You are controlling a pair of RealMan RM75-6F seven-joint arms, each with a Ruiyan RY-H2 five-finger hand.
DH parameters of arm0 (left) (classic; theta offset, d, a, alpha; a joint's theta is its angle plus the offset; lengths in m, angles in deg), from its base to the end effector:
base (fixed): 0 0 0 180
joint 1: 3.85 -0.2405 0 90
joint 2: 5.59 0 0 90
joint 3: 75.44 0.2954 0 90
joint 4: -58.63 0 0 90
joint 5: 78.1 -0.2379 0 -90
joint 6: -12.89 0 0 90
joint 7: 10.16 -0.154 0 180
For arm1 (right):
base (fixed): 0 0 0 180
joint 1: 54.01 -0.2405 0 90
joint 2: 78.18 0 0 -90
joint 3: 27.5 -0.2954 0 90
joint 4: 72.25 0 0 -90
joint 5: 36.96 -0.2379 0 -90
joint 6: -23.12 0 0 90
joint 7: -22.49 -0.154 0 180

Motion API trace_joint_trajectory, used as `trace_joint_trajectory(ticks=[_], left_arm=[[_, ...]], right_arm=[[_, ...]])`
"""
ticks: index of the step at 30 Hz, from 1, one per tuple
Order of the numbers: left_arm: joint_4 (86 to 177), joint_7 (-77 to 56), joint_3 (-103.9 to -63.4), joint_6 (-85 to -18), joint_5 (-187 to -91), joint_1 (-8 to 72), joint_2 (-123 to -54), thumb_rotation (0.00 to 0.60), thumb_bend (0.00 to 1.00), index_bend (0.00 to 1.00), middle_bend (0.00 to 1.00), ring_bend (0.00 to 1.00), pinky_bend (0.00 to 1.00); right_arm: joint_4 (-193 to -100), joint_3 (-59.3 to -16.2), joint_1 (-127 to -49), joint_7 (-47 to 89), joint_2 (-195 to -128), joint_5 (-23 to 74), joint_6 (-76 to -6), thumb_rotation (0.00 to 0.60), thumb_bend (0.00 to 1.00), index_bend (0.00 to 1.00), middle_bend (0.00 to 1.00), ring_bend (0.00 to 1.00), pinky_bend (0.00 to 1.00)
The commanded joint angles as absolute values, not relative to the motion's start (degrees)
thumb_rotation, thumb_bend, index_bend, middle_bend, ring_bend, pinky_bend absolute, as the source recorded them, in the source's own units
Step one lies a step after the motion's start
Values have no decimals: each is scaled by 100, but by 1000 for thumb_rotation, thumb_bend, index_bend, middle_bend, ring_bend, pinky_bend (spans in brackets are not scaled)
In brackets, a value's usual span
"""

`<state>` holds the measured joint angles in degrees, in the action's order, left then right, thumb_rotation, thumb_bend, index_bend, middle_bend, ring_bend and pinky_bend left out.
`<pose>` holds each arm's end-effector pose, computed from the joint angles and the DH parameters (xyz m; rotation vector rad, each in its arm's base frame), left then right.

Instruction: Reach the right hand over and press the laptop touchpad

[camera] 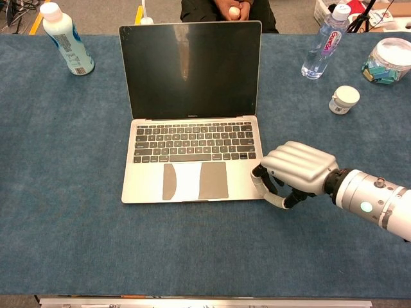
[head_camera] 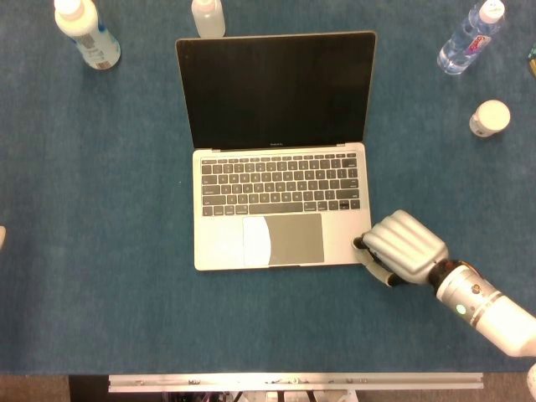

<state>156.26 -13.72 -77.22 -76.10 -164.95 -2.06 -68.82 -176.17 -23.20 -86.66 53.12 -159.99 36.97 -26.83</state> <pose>-0.3432 0.1719 0.1534 -1.3385 -0.9050 -0.9144 -0.1987 -0.2317 -0.0635 2.2910 -0.9624 0.6884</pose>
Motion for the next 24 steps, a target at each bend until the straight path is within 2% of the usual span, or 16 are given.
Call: trace_joint_trajectory(ticks=[1, 5, 8, 24], left_arm=[[15625, -1374, -7723, -7609, -16494, -207, -6884, 600, 246, 186, 140, 89, 82], [15624, -1374, -7729, -7606, -16493, -204, -6885, 600, 246, 186, 140, 89, 82], [15627, -1378, -7734, -7603, -16480, -206, -6881, 600, 246, 186, 140, 89, 82], [15611, -1380, -7732, -7597, -16462, -221, -6874, 600, 246, 186, 140, 89, 82]], right_arm=[[-17524, -2300, -8669, 5175, -16033, 3813, -2692, 600, 384, 564, 574, 518, 586], [-17434, -2279, -8737, 5034, -16042, 3860, -2564, 600, 390, 458, 511, 456, 532], [-17398, -2299, -8767, 4894, -16064, 3908, -2537, 600, 391, 420, 465, 409, 515], [-17133, -2233, -8792, 4693, -16223, 3999, -2505, 600, 391, 413, 460, 401, 504]])
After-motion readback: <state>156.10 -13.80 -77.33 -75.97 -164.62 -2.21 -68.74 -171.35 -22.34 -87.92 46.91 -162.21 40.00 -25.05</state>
